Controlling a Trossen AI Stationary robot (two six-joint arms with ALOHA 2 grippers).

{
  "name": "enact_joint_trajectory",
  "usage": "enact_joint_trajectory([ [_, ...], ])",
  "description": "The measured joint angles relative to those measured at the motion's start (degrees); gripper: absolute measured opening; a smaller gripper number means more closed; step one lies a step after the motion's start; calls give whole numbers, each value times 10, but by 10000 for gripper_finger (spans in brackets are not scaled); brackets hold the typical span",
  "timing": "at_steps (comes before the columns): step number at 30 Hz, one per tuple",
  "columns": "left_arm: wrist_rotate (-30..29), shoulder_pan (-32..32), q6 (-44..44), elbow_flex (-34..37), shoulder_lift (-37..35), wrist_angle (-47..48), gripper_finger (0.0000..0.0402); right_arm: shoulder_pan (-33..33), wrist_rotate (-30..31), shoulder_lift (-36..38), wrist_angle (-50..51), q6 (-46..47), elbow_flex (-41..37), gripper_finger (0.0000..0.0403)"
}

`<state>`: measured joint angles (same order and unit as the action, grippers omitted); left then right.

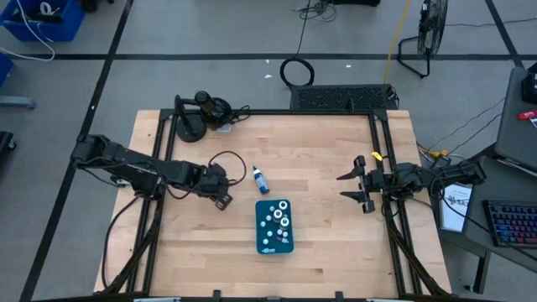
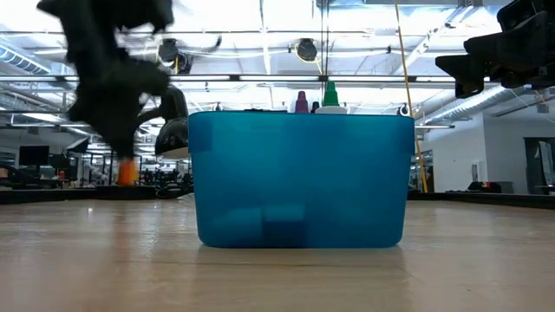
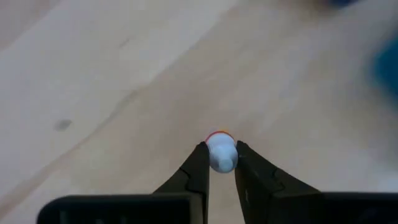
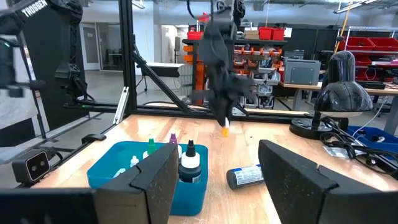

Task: Pick & Place food coloring
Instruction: Put the orange small food coloring bottle into the blue bin

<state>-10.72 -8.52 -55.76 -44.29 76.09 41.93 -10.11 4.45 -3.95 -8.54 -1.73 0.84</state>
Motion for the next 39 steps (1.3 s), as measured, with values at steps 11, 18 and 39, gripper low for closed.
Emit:
enact_joint_trajectory([
  [11,-9,-82,150,-228,60,-99,52,0,0,0,0,0,0,212],
  [18,9,-91,177,-355,211,13,52,0,0,0,1,0,0,212],
  [39,79,-46,184,-399,378,24,52,0,0,0,1,0,0,212],
])
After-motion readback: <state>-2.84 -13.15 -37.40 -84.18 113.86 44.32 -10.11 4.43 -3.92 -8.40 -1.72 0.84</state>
